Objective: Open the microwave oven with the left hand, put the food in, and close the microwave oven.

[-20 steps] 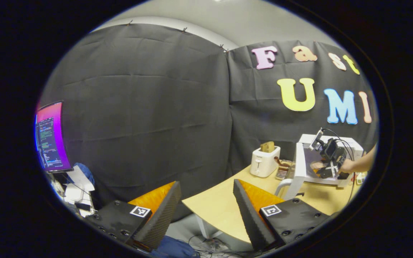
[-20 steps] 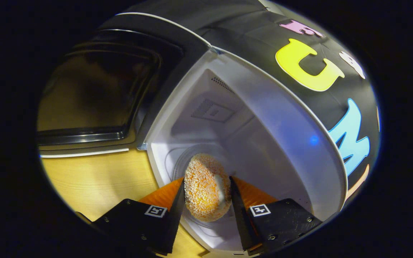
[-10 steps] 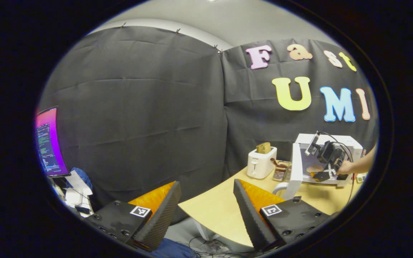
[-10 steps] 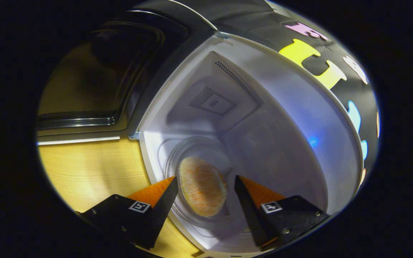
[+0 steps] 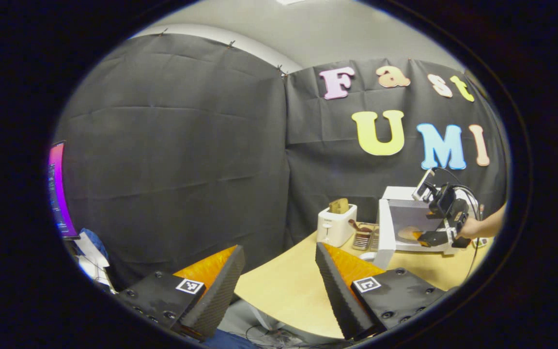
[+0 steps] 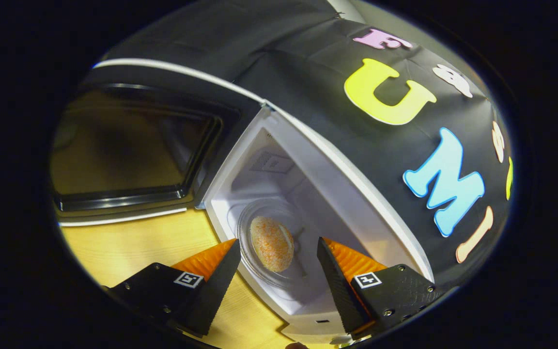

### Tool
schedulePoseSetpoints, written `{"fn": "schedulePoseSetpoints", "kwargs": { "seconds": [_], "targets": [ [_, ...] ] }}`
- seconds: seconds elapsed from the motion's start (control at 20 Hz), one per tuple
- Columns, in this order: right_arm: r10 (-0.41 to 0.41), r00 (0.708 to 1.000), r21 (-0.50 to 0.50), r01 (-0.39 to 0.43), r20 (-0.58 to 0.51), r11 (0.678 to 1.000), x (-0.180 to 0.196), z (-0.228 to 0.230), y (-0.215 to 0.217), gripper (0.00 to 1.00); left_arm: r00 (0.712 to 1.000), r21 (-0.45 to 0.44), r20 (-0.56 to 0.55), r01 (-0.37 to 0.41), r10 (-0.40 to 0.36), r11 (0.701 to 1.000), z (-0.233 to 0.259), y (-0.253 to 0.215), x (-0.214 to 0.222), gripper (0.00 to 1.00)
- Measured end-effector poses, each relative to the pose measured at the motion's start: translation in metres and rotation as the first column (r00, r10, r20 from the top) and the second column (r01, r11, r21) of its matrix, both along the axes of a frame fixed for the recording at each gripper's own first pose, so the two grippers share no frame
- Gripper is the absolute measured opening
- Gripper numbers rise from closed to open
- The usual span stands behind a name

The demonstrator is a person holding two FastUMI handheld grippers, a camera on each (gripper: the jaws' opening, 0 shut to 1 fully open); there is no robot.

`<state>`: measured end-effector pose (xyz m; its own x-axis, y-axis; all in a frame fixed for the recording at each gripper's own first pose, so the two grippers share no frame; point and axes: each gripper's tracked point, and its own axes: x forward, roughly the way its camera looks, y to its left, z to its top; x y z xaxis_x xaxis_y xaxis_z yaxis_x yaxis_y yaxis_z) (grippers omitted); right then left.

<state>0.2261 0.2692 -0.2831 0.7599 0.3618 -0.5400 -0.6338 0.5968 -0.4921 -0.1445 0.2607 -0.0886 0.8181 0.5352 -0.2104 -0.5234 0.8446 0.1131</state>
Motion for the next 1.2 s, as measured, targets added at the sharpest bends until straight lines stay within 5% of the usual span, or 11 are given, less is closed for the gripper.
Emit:
{"fn": "schedulePoseSetpoints", "kwargs": {
  "seconds": [0.25, 0.55, 0.9, 1.2],
  "targets": [
    [-0.1, 0.994, 0.148, 0.094, 0.034, 0.984, -0.036, 0.066, -0.025, 0.97, 0.993, -0.025, 0.002, 0.114, -0.114, 0.993, -0.019, 0.002, 0.031, 0.95],
    [-0.197, 0.979, 0.335, 0.169, 0.048, 0.927, -0.088, 0.14, -0.046, 0.97, 0.975, -0.053, 0.019, 0.223, -0.222, 0.973, -0.05, 0.007, 0.075, 0.96],
    [-0.32, 0.946, 0.4, 0.273, 0.055, 0.875, -0.139, 0.173, -0.092, 0.97, 0.937, -0.115, -0.083, 0.33, -0.34, 0.937, -0.124, -0.001, 0.121, 0.21],
    [-0.406, 0.913, 0.395, 0.363, 0.027, 0.844, -0.167, 0.169, -0.127, 0.97, 0.91, -0.154, -0.121, 0.376, -0.395, 0.914, -0.157, -0.021, 0.139, 0.07]
  ]
}}
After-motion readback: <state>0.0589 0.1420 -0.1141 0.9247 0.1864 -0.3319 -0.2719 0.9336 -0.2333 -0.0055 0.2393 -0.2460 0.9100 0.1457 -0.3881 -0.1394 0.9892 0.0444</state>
